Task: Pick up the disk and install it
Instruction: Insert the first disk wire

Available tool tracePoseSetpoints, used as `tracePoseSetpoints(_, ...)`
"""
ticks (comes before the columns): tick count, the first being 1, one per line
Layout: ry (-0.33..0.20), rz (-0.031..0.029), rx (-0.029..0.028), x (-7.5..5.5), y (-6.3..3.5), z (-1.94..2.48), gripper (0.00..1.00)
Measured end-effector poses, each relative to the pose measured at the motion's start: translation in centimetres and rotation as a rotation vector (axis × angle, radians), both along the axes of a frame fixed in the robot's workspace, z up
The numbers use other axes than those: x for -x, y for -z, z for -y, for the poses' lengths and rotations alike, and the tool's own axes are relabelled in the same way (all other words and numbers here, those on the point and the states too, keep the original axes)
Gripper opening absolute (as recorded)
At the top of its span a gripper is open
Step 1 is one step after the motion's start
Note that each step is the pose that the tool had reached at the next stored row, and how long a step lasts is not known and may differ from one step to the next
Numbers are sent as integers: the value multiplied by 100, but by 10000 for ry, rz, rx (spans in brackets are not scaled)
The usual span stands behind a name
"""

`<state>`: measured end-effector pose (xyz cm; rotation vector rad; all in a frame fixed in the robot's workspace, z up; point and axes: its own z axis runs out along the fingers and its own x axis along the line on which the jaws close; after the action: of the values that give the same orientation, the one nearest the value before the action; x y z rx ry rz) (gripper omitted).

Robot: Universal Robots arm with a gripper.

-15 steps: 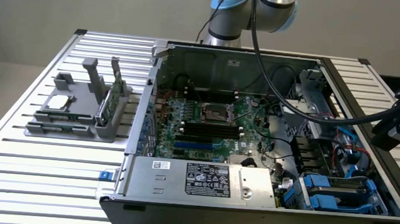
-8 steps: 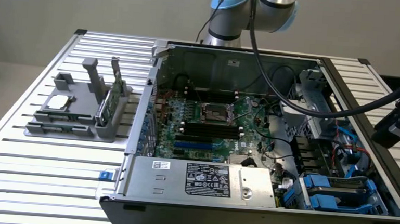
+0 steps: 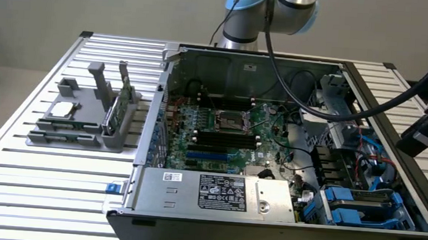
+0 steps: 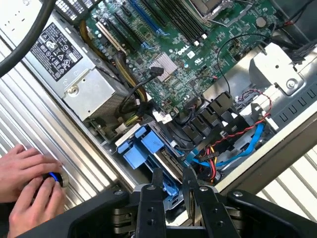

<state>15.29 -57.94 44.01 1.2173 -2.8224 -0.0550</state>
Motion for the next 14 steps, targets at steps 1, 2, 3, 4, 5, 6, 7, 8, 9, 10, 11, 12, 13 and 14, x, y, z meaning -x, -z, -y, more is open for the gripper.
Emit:
tracePoseSetpoints(1, 132, 1, -10, 0, 0, 0, 31)
tracePoseSetpoints(2, 267, 1, -21, 0, 0, 0, 31)
tracePoseSetpoints(3, 405, 2, -34, 1, 0, 0, 31)
tracePoseSetpoints(4, 539, 2, -46, 1, 0, 0, 31)
tracePoseSetpoints(5, 672, 3, -58, 1, 0, 0, 31)
tracePoseSetpoints(6, 804, 4, -69, 0, 0, 0, 31)
tracePoseSetpoints(7, 938, 4, -81, 0, 0, 0, 31)
tracePoseSetpoints(8, 1084, 5, -93, 1, 0, 0, 31)
tracePoseSetpoints(9, 1218, 5, -105, 0, 0, 0, 31)
tracePoseSetpoints(10, 1352, 6, -116, 1, 0, 0, 31)
tracePoseSetpoints(11, 1488, 6, -126, 1, 0, 0, 31)
tracePoseSetpoints(12, 1623, 7, -137, 0, 0, 0, 31)
tracePoseSetpoints(13, 1758, 7, -149, 0, 0, 0, 31)
tracePoseSetpoints(14, 1894, 7, -159, 0, 0, 0, 31)
